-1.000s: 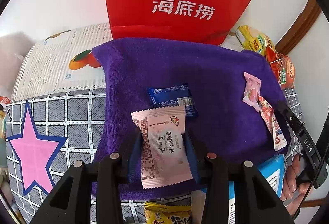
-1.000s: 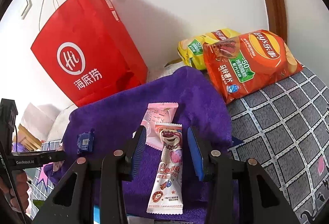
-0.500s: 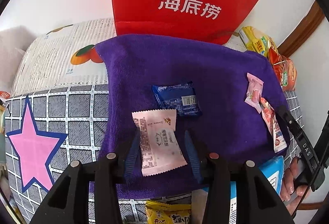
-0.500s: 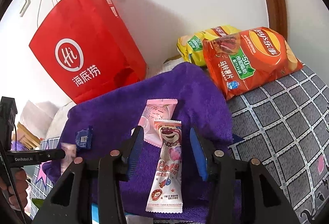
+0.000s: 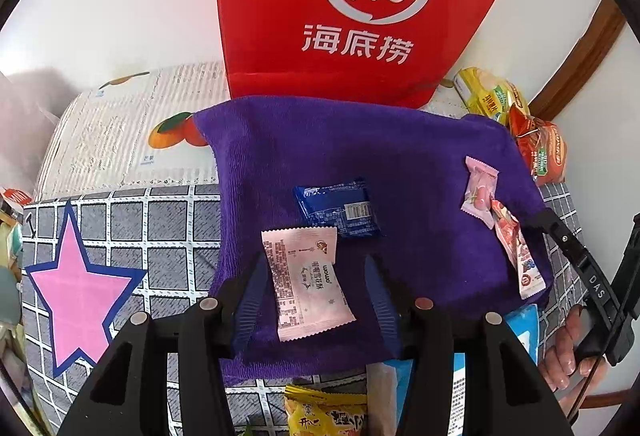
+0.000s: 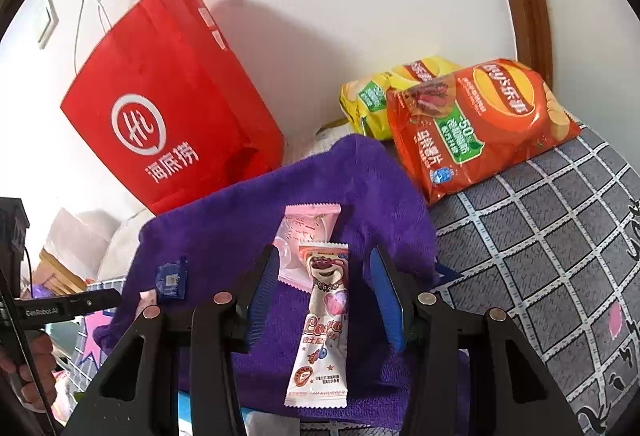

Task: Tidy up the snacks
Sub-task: 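Open the right tool to drop the Lotso packet while the left drops the biscuit packet, then grasp the green snack bag with the left tool while the right grasps the yellow-pink chip bag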

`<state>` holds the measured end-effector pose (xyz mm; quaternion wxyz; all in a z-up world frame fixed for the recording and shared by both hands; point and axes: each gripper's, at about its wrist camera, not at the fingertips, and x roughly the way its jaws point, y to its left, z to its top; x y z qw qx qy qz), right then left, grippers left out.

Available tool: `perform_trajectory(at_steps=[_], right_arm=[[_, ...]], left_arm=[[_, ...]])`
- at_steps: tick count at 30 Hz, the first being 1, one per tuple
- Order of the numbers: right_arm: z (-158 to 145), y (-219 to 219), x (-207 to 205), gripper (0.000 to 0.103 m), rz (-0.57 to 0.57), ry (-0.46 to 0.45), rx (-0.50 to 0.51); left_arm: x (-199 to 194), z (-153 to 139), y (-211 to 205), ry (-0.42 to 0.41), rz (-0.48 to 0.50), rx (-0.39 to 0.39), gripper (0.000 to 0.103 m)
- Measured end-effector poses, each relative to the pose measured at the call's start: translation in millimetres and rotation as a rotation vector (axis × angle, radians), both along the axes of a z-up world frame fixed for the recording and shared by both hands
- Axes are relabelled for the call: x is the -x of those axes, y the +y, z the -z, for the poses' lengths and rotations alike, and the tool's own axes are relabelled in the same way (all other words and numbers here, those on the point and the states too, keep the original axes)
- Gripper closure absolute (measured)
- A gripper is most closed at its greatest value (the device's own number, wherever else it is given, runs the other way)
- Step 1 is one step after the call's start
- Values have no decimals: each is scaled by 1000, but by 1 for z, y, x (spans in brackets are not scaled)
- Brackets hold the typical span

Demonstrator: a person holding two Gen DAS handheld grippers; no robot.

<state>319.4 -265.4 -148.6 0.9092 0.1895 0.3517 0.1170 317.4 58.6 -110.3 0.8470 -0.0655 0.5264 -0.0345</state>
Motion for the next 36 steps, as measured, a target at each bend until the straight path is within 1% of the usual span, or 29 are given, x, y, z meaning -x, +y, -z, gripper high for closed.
perform_trajectory(at_steps=[6,8,10,14,17,19,21,23,25,28,31,34,36], right_arm=[[-28,0,21,54,-31,-34,-14],[-34,-1,36,48,-53,-41,-44],[-39,0,51,46,-76,-42,-60],[-42,4,92,38,-85,-33,-30],[-35,9,128,36,-108,-7,-19],[-28,15,145,35,-120,17,-5],[-21,24,160,34,-133,53,24],[-14,31,171,34,-140,86,32],[-7,39,177,34,-154,124,12],[3,47,184,34,-159,175,-62],[9,59,186,34,-171,216,-107],[14,71,189,34,-168,256,-97],[19,82,189,34,-169,285,-71]], left_arm=[[10,-15,2,-32,11,14,54],[13,-21,2,-48,16,20,54],[17,-26,2,-62,16,23,54],[26,-39,3,-89,20,25,52],[35,-50,3,-111,22,36,50],[45,-56,5,-128,19,44,47],[54,-59,7,-135,18,44,47],[65,-60,10,-135,18,44,47],[78,-61,16,-137,17,33,47],[96,-59,28,-141,0,14,46],[114,-54,47,-138,-27,6,45],[131,-47,63,-131,-41,8,45],[140,-40,68,-127,-37,5,45]])
